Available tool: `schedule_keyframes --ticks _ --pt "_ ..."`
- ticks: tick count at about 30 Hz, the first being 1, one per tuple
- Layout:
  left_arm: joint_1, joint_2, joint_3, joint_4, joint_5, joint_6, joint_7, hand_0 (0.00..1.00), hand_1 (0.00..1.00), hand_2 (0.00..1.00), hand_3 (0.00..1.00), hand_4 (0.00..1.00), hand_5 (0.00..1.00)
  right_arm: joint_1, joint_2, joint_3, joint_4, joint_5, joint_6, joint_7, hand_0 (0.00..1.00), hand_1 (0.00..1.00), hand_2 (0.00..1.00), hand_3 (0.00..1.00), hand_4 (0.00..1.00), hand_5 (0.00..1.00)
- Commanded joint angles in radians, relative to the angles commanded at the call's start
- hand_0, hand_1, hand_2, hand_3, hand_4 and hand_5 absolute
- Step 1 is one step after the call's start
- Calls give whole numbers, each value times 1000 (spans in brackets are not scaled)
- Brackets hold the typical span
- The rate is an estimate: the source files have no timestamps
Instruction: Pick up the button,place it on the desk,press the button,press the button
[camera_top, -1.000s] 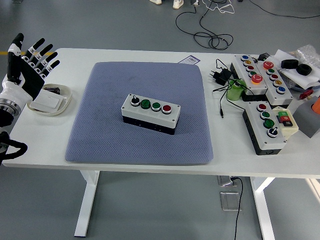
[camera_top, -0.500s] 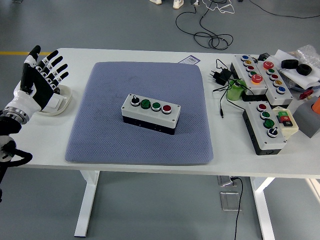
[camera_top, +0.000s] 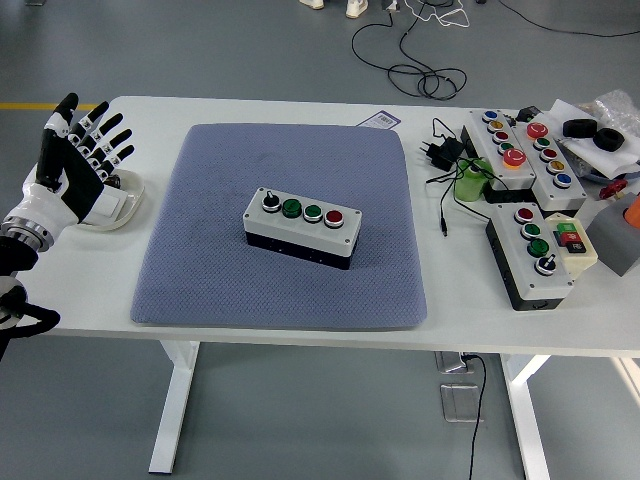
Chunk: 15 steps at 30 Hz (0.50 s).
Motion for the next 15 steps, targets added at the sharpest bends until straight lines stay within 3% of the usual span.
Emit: schedule_keyframes --ticks 15 --pt "4 15 14 -9 4 -8 4 951 955 994 969 737 998 0 0 4 0 -6 -2 -2 643 508 547 589 236 344"
